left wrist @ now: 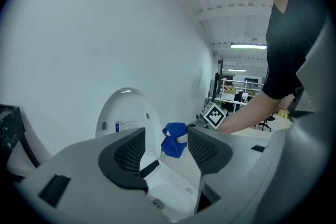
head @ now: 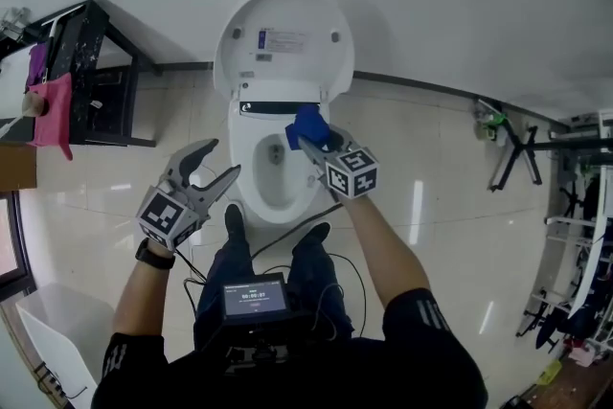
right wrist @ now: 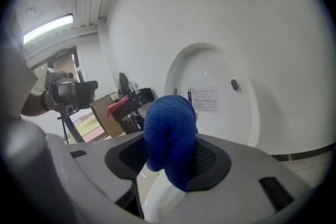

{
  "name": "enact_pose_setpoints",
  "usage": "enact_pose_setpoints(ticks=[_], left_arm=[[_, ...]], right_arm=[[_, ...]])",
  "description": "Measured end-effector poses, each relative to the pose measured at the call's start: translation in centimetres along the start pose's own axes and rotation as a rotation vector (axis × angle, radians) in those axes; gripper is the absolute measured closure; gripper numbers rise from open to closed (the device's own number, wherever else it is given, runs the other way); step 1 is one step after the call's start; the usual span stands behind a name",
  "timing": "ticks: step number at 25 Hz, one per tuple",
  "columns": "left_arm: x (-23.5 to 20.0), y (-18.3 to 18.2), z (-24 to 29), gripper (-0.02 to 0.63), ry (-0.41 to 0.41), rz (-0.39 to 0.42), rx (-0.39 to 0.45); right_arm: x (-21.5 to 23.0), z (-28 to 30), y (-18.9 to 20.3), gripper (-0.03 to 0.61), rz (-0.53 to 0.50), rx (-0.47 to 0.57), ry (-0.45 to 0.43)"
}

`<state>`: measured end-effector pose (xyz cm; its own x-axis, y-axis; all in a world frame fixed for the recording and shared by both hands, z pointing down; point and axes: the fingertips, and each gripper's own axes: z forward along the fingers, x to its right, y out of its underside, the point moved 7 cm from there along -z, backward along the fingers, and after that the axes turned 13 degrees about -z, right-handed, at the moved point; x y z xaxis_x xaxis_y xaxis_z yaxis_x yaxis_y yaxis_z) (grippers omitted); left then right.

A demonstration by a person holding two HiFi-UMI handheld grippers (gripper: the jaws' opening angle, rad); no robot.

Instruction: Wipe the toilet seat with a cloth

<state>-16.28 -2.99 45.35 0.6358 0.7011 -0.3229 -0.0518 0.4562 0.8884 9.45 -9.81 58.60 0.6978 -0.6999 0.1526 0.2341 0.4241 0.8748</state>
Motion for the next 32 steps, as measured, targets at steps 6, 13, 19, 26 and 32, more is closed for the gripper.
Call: enact_pose_setpoints(ticks=[6, 13, 19, 26, 32], left_arm=[[2.2, -4.1, -1.7, 0.365, 0.020, 0.040, 0.048], [4.1, -7.2, -2.6, 0.365, 0.051, 0.063, 0.102], [5.9, -8.6, -3.1, 0.365, 0.072, 0.047, 0.118], [7.0, -8.3, -3.0, 0.365, 0.099, 0.072, 0.130], [7.7, -9.0, -3.1, 0.365, 0.096, 0.078, 0.143]], right_arm=[[-3.2, -6.9, -8.1, 0.360, -0.023, 0.131, 0.005], [-6.9, -14.0, -14.2, 0.360, -0.067, 0.250, 0.040], [-9.1, -18.1, -16.4, 0.360, -0.088, 0.297, 0.058], [-9.5, -19.8, -16.5, 0.367, -0.097, 0.313, 0.074], [-9.7, -20.3, -17.3, 0.368, -0.112, 0.339, 0.065]])
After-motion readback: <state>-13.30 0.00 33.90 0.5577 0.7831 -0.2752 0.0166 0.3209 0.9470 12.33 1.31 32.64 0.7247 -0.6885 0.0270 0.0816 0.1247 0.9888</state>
